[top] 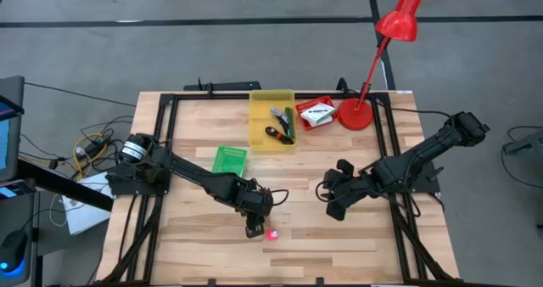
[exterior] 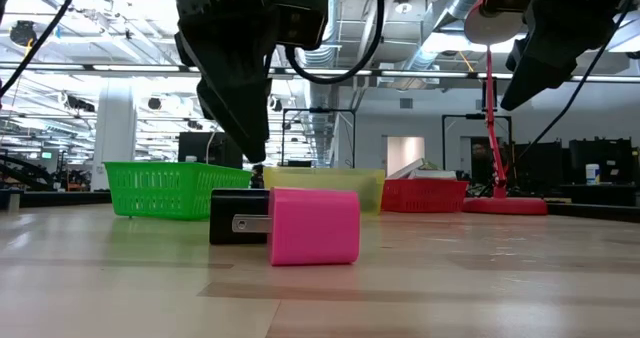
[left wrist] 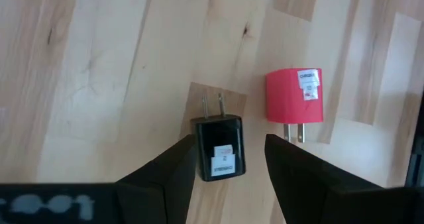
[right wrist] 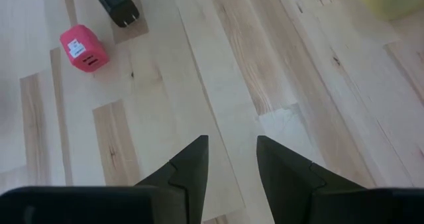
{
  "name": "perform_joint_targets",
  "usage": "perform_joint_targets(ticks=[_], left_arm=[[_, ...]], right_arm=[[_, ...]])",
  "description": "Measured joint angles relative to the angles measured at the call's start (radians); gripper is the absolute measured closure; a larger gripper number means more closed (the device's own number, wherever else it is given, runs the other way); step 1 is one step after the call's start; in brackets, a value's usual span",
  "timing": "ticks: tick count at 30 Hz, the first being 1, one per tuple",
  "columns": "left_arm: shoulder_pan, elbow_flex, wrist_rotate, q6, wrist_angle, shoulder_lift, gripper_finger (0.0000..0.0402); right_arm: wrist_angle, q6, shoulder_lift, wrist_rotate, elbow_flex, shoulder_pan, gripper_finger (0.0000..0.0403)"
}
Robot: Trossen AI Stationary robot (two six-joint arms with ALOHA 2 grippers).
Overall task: Pick and place items into bin
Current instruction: Put the black charger adapter into the green bin
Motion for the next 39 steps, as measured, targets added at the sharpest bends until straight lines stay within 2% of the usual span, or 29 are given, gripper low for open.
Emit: perform_joint_targets(ticks=[39], left_arm=[[-0.032, 0.000, -0.123, 0.037, -0.026, -0.001, 0.0232]], right_arm=[[0.000, 0.011, 0.000, -0.003, 0.000, 0.002, 0.0280]])
